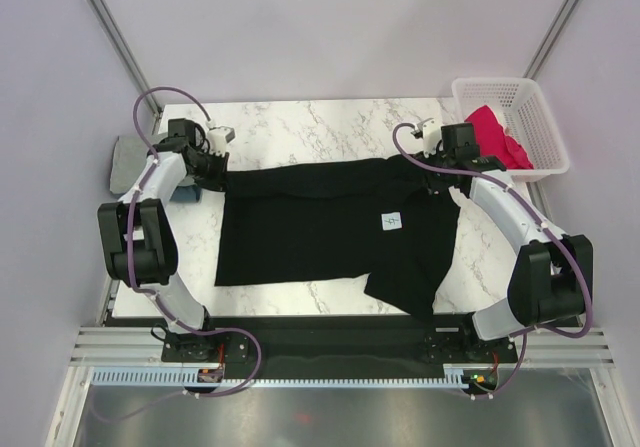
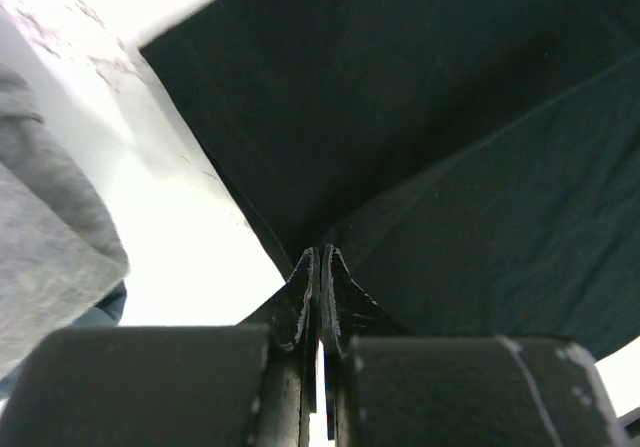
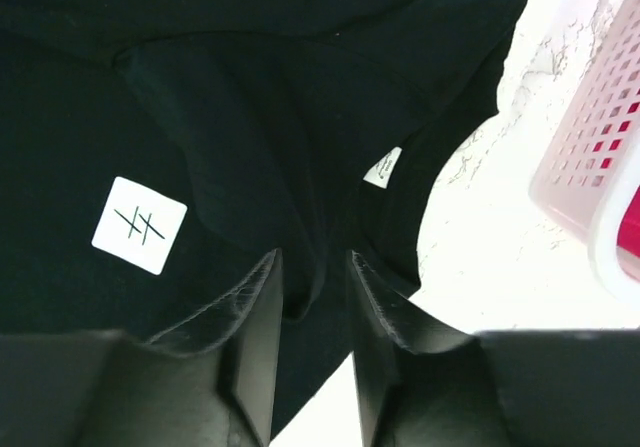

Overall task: Fold and stack the t-shirts
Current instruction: Fold the tshirt

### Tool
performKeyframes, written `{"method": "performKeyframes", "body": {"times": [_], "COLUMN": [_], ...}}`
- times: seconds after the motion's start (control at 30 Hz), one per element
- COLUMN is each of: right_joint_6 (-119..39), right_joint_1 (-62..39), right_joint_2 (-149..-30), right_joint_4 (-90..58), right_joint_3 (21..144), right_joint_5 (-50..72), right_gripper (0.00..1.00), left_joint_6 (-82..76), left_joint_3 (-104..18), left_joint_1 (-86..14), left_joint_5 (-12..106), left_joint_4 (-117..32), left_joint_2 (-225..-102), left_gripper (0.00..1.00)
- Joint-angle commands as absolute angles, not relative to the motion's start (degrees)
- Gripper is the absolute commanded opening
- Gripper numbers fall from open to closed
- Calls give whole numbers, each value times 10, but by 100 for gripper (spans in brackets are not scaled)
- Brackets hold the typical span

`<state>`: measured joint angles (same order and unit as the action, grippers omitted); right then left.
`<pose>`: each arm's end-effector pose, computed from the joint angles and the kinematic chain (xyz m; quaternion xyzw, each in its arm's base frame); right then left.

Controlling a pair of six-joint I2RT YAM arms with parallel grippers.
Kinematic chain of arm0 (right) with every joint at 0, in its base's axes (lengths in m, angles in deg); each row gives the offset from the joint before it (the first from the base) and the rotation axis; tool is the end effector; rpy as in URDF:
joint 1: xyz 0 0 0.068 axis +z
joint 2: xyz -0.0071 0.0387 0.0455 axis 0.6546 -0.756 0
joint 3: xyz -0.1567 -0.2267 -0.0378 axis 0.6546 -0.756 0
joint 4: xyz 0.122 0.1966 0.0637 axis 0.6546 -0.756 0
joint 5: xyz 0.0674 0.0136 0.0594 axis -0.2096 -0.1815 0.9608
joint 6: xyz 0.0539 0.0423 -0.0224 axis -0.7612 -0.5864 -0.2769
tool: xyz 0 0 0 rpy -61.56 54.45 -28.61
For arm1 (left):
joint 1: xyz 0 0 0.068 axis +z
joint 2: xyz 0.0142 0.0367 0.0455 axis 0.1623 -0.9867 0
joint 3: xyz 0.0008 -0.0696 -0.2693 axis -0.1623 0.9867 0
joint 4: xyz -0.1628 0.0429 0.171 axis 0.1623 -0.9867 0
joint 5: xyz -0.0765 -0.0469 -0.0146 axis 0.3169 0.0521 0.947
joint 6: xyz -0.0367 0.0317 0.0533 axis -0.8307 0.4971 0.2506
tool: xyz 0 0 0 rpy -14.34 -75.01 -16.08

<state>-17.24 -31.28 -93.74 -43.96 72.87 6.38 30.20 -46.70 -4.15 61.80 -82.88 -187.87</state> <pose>0.3118 0.0562 0.2627 -0.2155 0.9104 0.0073 0.3532 0.3538 0.0086 0.2274 0.1859 0.9351 -0.1348 0.2698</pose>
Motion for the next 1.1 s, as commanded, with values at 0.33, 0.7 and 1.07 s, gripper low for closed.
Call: {"method": "performKeyframes", "body": {"times": [0.33,0.7,1.07], "right_joint_6": [-175,-190,-163], "right_joint_1": [-309,-253,-230], "right_joint_2": [-898,-961,-1046], "right_joint_4": [-483,-510,-521], "right_joint_3": [838,783,794], "right_joint_5": [89,237,235], "right_gripper": [50,44,36], "left_joint_6": [233,233,172], "left_joint_3": [-464,-470,-449], "left_joint_1": [-37,-119,-121], "left_joint_5": [556,556,733], "left_joint_4": [-844,-844,-918], "left_joint_2": [-1744,-1808,-1909], "left_gripper": [64,64,66]}}
